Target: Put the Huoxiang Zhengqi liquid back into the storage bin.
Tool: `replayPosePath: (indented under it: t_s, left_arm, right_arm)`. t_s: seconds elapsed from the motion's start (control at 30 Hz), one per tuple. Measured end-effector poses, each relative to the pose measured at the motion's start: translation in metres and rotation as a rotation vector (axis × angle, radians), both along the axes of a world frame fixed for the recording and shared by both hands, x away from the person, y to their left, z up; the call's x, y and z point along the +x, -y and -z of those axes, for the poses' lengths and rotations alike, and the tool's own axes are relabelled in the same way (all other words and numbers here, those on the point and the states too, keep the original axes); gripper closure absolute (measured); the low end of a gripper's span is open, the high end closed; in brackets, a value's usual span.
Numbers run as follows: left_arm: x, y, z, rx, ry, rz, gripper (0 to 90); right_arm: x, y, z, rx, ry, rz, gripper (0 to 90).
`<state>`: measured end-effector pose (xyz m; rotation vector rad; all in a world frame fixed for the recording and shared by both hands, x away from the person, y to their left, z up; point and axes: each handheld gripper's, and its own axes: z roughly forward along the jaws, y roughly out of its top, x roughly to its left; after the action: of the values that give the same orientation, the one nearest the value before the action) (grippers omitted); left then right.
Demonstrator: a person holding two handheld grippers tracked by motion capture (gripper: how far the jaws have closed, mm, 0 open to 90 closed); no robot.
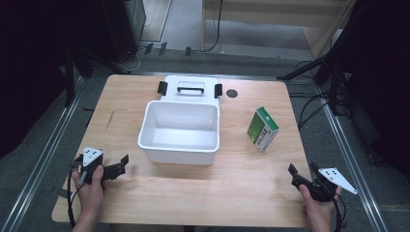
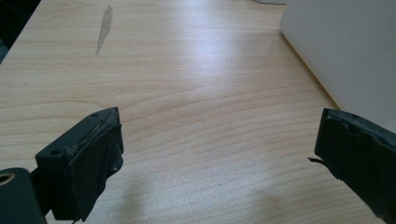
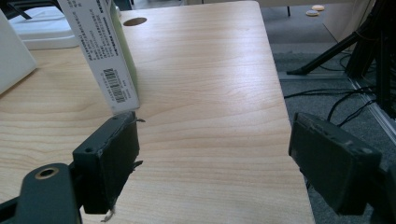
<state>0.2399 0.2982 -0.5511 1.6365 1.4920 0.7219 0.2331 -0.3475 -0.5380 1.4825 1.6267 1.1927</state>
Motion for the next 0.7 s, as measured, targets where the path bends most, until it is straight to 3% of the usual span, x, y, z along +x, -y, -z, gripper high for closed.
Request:
replayPosePath:
  t_s: [0.37,0.6,0.7]
  left_arm:
    - [0.0,-0.001,0.0,-0.004,0.004,-0.002,2.1]
    - [-0.001,-0.002,0.0,-0.02,0.01,-0.007,2.1]
    - [-0.002,-0.002,0.0,-0.023,0.014,-0.008,2.1]
  right_arm:
    - [0.0,-0.003,-0.003,-0.014,-0.031,-0.027,18.1]
    - [0.005,-0.016,-0.013,-0.043,-0.067,-0.074,19.1]
    - [0.01,-0.024,-0.02,-0.028,-0.087,-0.087,20.8]
